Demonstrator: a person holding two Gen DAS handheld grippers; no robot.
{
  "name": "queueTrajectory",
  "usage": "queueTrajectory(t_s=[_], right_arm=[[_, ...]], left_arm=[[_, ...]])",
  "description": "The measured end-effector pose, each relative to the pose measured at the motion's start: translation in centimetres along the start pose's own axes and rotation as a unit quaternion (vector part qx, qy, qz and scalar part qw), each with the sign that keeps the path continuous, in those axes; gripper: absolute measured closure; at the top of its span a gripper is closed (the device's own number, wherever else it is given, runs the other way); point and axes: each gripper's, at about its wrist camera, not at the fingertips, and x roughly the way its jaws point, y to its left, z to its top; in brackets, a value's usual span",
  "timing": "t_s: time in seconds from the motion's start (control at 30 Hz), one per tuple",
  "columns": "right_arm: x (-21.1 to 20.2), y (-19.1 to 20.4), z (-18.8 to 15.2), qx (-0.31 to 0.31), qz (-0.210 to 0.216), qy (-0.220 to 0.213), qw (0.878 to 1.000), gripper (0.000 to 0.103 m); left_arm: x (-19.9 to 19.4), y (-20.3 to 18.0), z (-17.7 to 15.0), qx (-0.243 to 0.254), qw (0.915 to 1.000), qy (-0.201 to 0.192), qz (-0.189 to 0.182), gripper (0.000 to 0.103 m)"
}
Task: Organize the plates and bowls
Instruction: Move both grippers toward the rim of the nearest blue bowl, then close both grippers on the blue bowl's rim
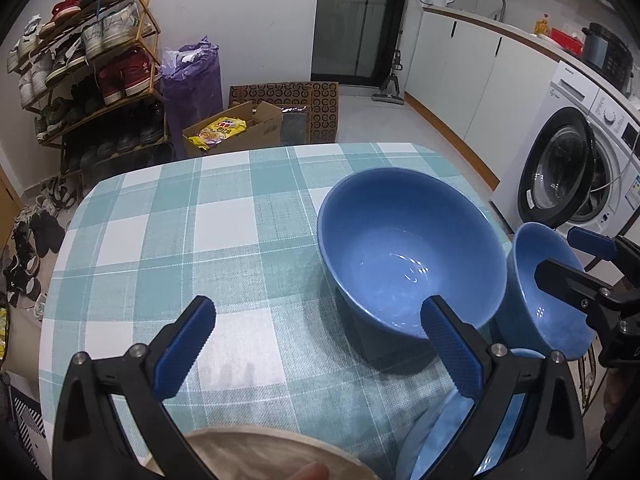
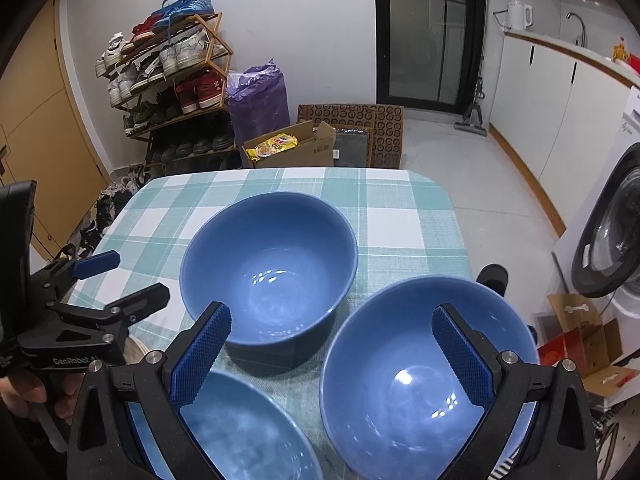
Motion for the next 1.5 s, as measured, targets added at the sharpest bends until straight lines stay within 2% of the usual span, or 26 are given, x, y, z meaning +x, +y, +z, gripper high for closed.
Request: queueTrajectory(t_s=[0.4, 0.7, 0.77, 0.93, 1.2, 1.37, 1.4, 1.47, 1.5], right_arm=[[4.1, -1.3, 1.6, 0.014, 0.006, 0.032, 0.999, 0.001], [6.2, -2.4, 2.9, 0.038, 0.04, 0.037, 0.998, 0.001], [6.9, -2.5, 3.1, 0.041, 0.04, 0.042, 0.997, 0.003], [7.7, -2.7, 3.3, 0.041, 0.038, 0.047, 0.997, 0.015], [8.0, -2.6, 3.8, 0.036, 0.042, 0.05, 0.997, 0.02], [8.4, -2.2, 3.7, 0.029, 0.041, 0.056, 0.997, 0.023], [8.4, -2.1, 3.7, 0.028, 0.043, 0.056, 0.997, 0.024], [8.6, -1.9, 3.7, 0.026, 0.047, 0.059, 0.997, 0.028], [8.7, -1.8, 3.7, 0.026, 0.048, 0.061, 0.997, 0.029]], left_arm=[[2.9, -0.1, 1.1, -0.004, 0.9999, 0.015, 0.004, 0.0], [4.5, 0.5, 1.4, -0.016, 0.9994, 0.03, 0.006, 0.0], [4.8, 0.6, 1.4, -0.015, 0.9994, 0.031, 0.005, 0.002], [5.2, 0.4, 1.4, -0.011, 0.9994, 0.033, -0.009, 0.003], [5.3, -0.1, 1.3, -0.004, 0.9993, 0.031, -0.02, 0.004], [5.3, -0.1, 1.2, -0.003, 0.9991, 0.034, -0.026, 0.011], [5.3, -0.1, 1.1, -0.003, 0.999, 0.034, -0.028, 0.014], [5.3, -0.2, 1.0, -0.001, 0.9987, 0.037, -0.034, 0.026], [5.3, -0.2, 1.0, -0.001, 0.9986, 0.039, -0.036, 0.027]])
